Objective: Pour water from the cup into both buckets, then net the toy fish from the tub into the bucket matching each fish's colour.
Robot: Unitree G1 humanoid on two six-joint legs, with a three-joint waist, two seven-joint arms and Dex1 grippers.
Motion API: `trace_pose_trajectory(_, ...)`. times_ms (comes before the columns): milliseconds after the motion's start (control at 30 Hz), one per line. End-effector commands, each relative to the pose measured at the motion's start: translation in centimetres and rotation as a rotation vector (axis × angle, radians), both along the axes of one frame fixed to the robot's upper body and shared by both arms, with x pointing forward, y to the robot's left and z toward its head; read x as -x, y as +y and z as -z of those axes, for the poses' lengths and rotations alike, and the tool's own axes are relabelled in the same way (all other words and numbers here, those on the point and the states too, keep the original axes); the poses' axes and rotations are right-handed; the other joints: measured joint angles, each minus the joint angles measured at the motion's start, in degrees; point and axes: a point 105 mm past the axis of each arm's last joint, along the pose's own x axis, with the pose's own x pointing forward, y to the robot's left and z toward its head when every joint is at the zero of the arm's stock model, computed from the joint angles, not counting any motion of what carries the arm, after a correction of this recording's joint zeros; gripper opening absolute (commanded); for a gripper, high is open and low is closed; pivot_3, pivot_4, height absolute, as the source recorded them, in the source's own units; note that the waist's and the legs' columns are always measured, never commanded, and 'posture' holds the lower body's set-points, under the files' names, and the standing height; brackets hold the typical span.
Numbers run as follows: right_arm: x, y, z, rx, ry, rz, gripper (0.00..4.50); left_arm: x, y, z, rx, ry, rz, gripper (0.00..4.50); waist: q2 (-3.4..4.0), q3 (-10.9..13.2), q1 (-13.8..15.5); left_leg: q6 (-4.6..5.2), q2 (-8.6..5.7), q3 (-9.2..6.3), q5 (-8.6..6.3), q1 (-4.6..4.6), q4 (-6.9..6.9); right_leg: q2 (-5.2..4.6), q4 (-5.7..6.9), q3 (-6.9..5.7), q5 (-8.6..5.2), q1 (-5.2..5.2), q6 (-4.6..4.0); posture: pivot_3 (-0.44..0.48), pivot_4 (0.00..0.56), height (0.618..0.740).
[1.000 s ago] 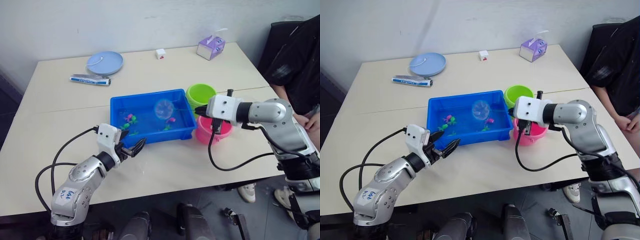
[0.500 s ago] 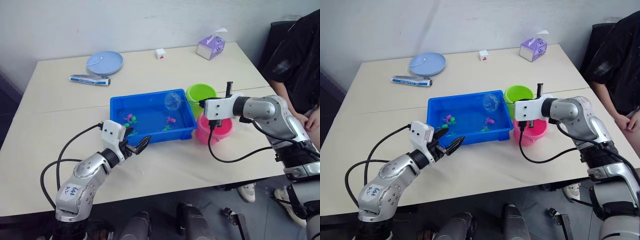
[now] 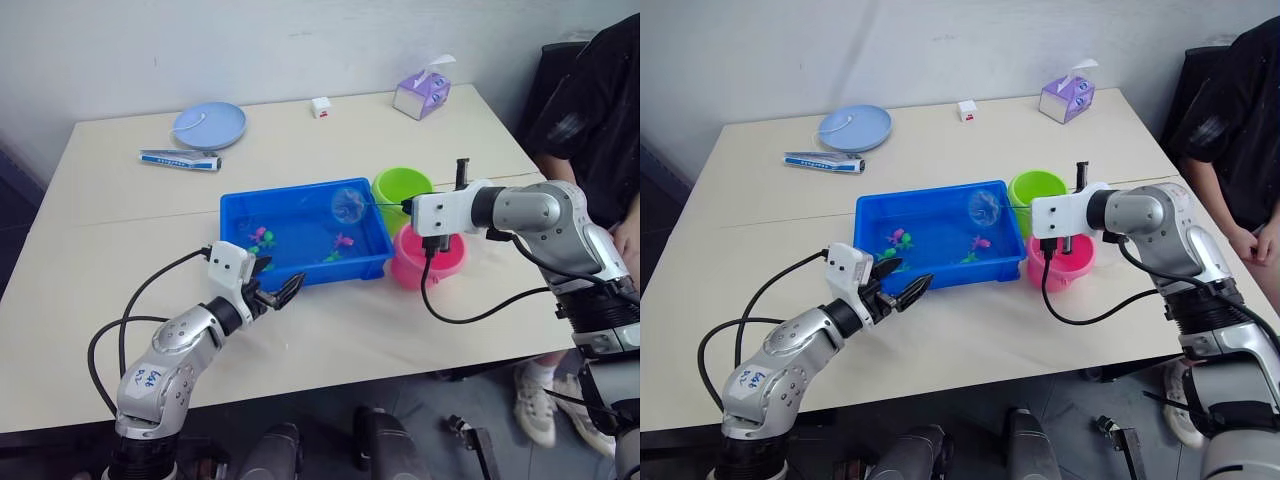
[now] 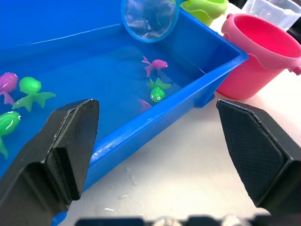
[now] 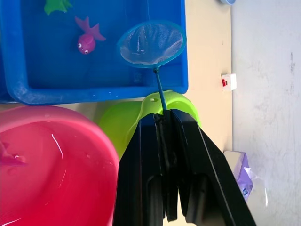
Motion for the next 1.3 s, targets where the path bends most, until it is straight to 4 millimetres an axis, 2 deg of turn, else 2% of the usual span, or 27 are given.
trace_pose_trajectory(33,0.5,0.4,-2.8,-0.065,-0.037,-0.001,0.76,0.0,-0.4,-0.9,0.011,-0.044,0.02,4.3,0.0,0.0,0.01,0.0,0.0,0.0,0.0,0.0,0.0,0.0,0.0,0.0,0.0,0.0,0.0,0.0,0.15,0.74)
trace_pose_trajectory(433,-0.3,-0.4,-3.6,-0.026,-0.033,0.055,0.76,-0.2,-0.8,-0.9,0.016,-0.046,0.038,4.3,0.0,0.0,0.02,0.0,0.0,0.0,0.0,0.0,0.0,0.0,0.0,-0.01,0.0,0.0,0.0,0.0,0.15,0.74)
trace_pose_trajectory(800,-0.3,-1.0,-2.2,0.092,0.028,0.04,0.76,-0.3,-1.0,-0.9,0.021,-0.045,0.042,4.3,0.0,0.0,0.01,0.0,0.0,-0.01,0.0,-0.01,-0.01,0.0,-0.01,-0.01,0.0,0.0,0.0,0.0,0.15,0.74)
trace_pose_trajectory(1300,0.2,-0.1,-1.3,0.119,0.098,-0.002,0.76,-0.2,-1.0,-0.9,0.03,-0.047,0.034,4.3,0.0,0.0,0.03,0.0,0.0,-0.01,0.0,-0.01,-0.01,0.0,-0.02,-0.02,0.0,0.0,0.0,0.0,0.15,0.74)
